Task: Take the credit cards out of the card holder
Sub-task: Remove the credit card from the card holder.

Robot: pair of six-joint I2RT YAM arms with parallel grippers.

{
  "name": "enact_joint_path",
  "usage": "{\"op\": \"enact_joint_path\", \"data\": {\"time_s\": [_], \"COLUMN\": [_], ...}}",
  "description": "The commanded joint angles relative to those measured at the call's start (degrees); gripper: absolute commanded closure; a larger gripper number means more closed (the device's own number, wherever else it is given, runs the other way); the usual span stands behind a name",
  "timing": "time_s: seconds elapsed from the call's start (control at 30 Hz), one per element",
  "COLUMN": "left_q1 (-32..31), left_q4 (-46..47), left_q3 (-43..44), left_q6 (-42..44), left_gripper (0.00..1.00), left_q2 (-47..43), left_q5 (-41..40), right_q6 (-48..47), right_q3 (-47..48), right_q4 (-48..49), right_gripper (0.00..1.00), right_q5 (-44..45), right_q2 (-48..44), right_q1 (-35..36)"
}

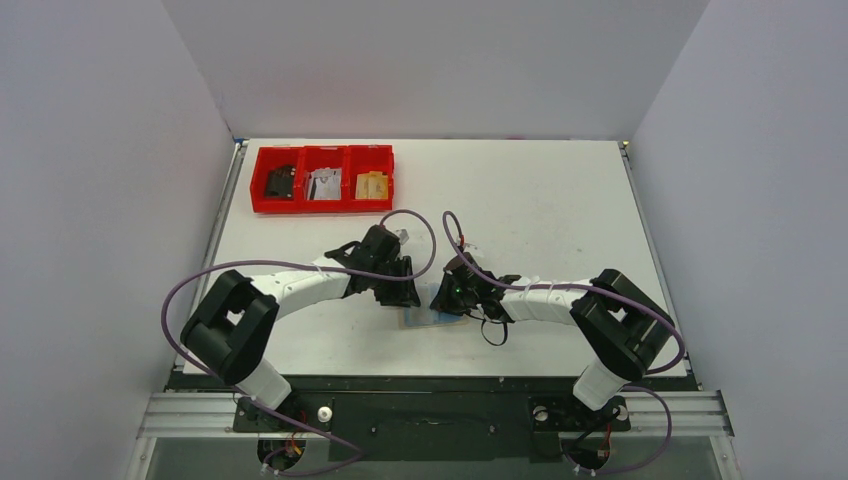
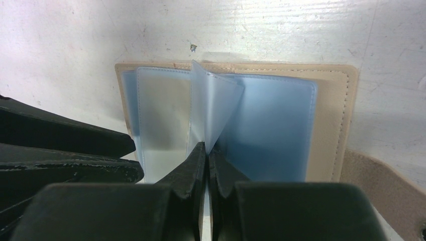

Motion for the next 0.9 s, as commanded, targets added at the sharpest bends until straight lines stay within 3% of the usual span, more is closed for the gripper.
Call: {"op": "enact_joint_path", "data": {"time_s": [0.0, 0.53, 0.77, 0.87], "left_q1": [-0.5, -1.2, -1.3, -1.3], "left_q4": [2.6, 5.9, 6.2, 6.7], "left_q3": [0.6, 0.2, 0.0, 0.0], "left_q6": [0.4, -0.9, -1.0, -1.2], "left_gripper": [0.69, 0.69, 0.75, 0.75], "left_q2": [1.1, 3.7, 3.5, 3.5], "left_q5": [0.2, 1.9, 1.7, 2.1], "right_q6": [-1.2, -1.3, -1.8, -2.0], "right_q3": [-1.5, -1.7, -0.2, 0.8], "right_q4": [-2.8, -2.8, -4.9, -6.4], "right_gripper": [1.0, 1.0, 1.0, 0.9], "right_q5": [2.0, 2.2, 2.1, 2.7], "right_q2": [1.8, 1.3, -1.5, -4.2], "right_q1": [-0.4, -0.4, -0.4, -0.4]}}
